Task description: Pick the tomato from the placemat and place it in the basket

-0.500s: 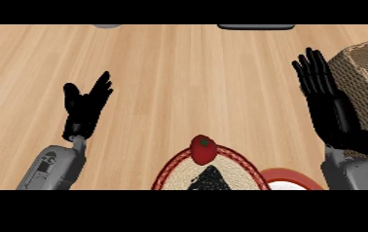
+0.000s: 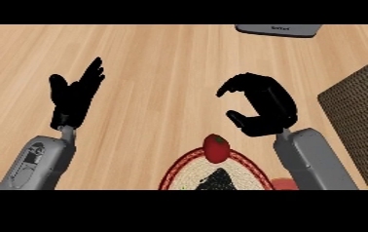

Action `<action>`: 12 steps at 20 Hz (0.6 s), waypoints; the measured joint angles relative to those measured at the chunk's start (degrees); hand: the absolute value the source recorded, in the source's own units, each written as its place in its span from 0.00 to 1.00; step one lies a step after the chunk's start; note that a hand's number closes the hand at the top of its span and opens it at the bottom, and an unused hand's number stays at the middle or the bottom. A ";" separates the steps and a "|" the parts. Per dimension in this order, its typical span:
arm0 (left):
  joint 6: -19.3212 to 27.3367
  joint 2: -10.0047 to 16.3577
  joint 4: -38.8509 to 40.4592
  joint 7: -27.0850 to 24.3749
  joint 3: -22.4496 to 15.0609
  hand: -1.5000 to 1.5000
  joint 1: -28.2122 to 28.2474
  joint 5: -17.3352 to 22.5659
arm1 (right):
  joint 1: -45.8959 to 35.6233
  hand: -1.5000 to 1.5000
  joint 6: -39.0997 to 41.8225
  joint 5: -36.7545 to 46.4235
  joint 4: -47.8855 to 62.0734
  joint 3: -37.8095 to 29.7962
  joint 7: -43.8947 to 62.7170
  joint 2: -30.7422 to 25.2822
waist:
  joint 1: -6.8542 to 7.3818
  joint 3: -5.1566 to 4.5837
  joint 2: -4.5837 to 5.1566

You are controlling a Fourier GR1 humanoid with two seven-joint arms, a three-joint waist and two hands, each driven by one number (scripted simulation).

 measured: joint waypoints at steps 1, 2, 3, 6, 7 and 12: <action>-0.26 0.39 0.14 0.16 0.42 0.50 0.03 0.22 | -1.46 0.00 0.92 1.71 0.55 2.12 -0.83 1.28 | -0.52 -0.06 -0.21; -0.74 0.94 -0.29 0.34 1.02 0.50 0.51 0.74 | -2.98 0.00 1.22 3.01 1.60 3.81 -1.35 3.03 | -1.06 -0.11 -0.43; -1.46 1.82 -0.18 0.22 1.99 0.50 0.94 1.28 | -4.37 0.00 0.39 3.61 2.38 5.43 -1.26 5.17 | -1.73 -0.16 -0.62; -2.39 2.90 -1.33 -0.69 4.10 0.50 4.02 2.05 | -7.36 0.00 -3.24 5.28 2.70 8.59 0.58 9.29 | -3.57 -0.25 -1.08; -2.38 2.85 -1.23 -0.80 4.47 0.50 4.29 1.95 | -8.81 0.00 -3.75 5.03 2.18 8.47 3.19 9.91 | -4.09 -0.27 -1.17; -2.73 3.85 -2.87 0.23 5.86 0.50 5.39 2.21 | -19.72 0.00 -2.25 1.03 3.87 5.44 18.49 8.19 | -5.00 -0.35 -1.44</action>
